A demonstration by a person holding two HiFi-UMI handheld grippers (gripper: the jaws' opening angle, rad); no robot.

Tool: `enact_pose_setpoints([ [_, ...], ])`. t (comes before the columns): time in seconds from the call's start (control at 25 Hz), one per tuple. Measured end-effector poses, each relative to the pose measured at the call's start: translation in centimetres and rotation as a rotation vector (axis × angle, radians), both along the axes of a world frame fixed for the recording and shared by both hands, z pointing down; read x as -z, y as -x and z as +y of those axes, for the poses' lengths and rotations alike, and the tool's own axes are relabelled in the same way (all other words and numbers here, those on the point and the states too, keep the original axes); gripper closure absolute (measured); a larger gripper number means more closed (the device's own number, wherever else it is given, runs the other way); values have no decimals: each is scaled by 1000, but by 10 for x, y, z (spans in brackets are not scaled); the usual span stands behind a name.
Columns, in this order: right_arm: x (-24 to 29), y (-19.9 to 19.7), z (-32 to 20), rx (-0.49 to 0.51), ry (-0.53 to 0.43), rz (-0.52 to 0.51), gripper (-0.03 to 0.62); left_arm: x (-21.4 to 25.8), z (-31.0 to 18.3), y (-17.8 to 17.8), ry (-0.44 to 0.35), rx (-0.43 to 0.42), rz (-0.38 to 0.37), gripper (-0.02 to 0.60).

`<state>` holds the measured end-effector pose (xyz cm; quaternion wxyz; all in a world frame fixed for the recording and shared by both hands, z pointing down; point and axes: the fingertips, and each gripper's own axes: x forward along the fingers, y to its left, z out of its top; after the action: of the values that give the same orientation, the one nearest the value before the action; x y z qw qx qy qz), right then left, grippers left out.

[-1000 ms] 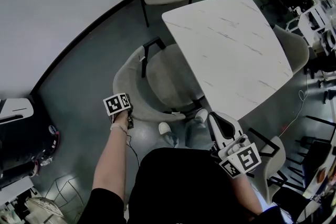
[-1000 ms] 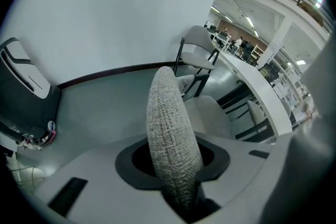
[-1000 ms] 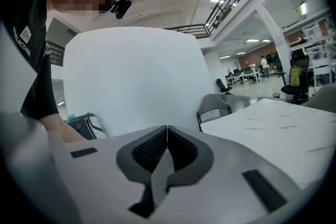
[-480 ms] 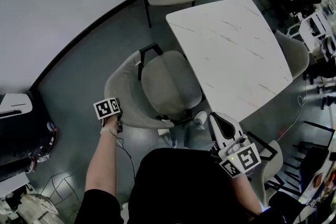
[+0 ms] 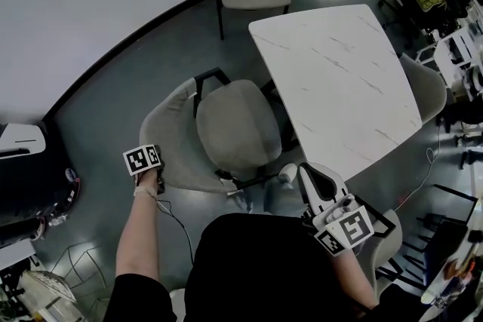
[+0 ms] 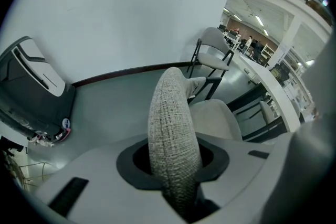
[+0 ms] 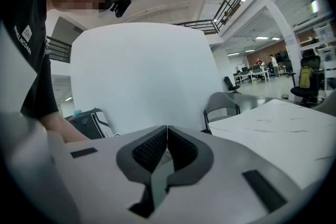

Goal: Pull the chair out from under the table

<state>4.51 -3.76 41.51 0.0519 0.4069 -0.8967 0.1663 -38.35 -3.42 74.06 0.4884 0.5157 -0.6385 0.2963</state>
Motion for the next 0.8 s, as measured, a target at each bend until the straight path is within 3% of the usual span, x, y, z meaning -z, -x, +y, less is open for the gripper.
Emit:
enact_pose_setpoints([
  [0.8,-2,47,4,107,9,25,582,2,61,99,47,21,-38,472],
])
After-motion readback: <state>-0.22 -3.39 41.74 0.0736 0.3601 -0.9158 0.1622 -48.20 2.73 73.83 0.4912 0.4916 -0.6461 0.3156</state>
